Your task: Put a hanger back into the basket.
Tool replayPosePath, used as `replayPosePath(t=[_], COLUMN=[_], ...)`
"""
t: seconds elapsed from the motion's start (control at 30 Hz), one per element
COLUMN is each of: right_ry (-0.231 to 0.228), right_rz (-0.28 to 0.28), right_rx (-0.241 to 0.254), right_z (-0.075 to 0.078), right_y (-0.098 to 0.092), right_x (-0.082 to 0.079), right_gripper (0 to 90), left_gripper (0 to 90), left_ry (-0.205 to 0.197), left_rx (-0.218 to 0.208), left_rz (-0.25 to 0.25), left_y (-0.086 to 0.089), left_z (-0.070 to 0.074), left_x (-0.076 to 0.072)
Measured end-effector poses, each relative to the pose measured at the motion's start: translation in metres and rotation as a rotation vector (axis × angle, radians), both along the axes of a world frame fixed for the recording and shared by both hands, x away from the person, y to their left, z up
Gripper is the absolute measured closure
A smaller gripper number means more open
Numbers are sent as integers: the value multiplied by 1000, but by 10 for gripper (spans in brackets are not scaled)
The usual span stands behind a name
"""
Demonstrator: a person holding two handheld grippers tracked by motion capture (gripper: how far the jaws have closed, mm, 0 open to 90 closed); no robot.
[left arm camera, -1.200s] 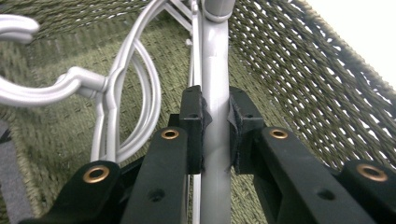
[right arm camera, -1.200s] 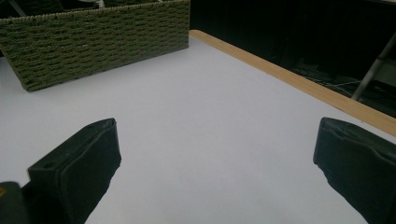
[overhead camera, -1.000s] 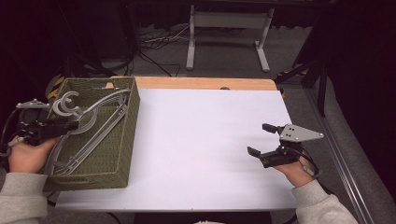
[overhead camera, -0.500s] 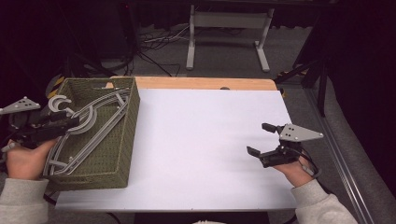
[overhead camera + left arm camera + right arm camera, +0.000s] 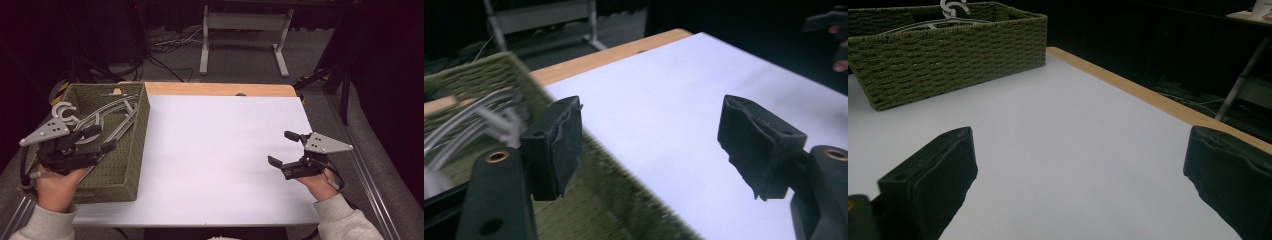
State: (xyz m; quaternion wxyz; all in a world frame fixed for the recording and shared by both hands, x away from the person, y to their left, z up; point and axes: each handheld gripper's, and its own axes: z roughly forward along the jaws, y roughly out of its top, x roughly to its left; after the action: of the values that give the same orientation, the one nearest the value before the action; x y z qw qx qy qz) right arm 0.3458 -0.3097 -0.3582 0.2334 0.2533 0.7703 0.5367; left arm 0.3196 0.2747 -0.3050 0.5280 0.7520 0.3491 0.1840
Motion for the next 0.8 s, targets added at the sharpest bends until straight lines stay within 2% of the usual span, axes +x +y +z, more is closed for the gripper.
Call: replayPosePath(t=[0.17,0.27,0.4,0.43,0.5,0.6,0.67,0.8], right_ry=[-18,-23,-33,-33,-39,-47,-43,-41], right_rz=[-5,-5,-8,-9,-8,-14,-21,-30], right_rx=[29,38,58,65,76,83,90,116], right_z=[-1,-3,-7,-8,-11,-15,-19,-26], right_y=[-3,-5,-7,-8,-10,-11,-13,-17], right_x=[-3,-5,-7,-8,-9,-11,-12,-15], right_gripper=[13,14,14,14,14,14,14,14], left_gripper=[237,229,222,222,221,218,218,222], left_ry=[-52,-79,-89,-93,-95,-136,-128,-136], left_rx=[-64,-72,-130,-144,-144,-155,-177,-177], left_rz=[-74,-99,-131,-133,-132,-117,-125,-129], left_y=[-29,-45,-59,-62,-67,-71,-72,-81], left_z=[-14,-24,-39,-44,-49,-51,-51,-56], left_x=[-9,-12,-12,-12,-11,-16,-18,-22])
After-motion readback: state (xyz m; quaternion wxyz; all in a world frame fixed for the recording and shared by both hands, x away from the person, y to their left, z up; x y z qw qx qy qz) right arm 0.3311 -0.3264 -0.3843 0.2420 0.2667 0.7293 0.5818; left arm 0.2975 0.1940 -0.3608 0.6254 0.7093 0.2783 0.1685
